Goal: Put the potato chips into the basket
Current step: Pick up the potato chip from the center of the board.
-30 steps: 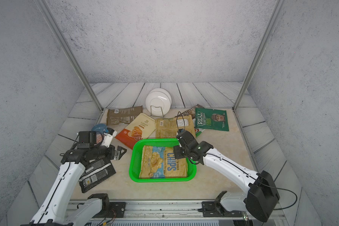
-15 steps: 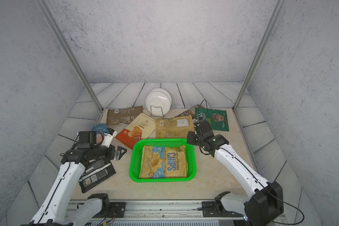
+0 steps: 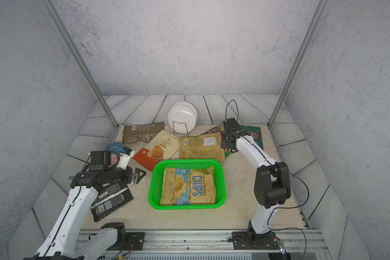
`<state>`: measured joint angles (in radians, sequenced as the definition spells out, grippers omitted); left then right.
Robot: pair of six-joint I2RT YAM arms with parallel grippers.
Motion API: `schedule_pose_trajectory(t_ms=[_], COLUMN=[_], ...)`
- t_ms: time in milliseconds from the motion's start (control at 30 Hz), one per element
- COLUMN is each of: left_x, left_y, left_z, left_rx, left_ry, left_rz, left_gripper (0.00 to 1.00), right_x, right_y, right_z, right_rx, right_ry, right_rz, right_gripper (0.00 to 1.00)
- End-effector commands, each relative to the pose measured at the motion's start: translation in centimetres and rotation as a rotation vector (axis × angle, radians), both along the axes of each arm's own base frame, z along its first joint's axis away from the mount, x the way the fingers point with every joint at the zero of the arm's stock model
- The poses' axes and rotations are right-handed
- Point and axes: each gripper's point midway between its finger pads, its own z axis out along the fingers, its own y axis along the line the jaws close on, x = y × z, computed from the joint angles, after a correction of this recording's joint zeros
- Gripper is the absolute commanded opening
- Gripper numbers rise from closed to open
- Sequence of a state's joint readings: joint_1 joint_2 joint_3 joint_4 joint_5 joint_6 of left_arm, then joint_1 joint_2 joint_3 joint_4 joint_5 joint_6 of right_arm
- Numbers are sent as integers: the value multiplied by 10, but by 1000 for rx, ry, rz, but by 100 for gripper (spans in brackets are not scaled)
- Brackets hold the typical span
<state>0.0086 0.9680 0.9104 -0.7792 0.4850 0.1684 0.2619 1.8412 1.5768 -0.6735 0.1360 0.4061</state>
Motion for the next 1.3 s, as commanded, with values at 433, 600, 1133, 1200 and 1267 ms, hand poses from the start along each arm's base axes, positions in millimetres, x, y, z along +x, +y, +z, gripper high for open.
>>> schedule_pose_trajectory(t_ms=[433, 600, 1133, 1200, 1267], left_x=[-3, -4, -2, -2, -2], left_y=[-4, -6, -5, -5, -5], left_z=[-9, -9, -11, -11, -11], left_rx=[-4, -10, -8, -5, -5], left_ry=[40, 40, 46, 47, 48], left_rz=[-28, -33, -31, -30, -28], left_gripper=[99, 99, 99, 99, 99], right_x=[67, 75, 94, 93, 91], right_y=[35, 47, 64, 67, 67], right_z=[-72, -93, -97, -94, -90], right_rx=[384, 456, 553, 572, 574], right_ry=[162, 185, 132, 136, 134], right_rz=[209, 249, 280, 286, 286], right_gripper=[64, 64, 35, 26, 17])
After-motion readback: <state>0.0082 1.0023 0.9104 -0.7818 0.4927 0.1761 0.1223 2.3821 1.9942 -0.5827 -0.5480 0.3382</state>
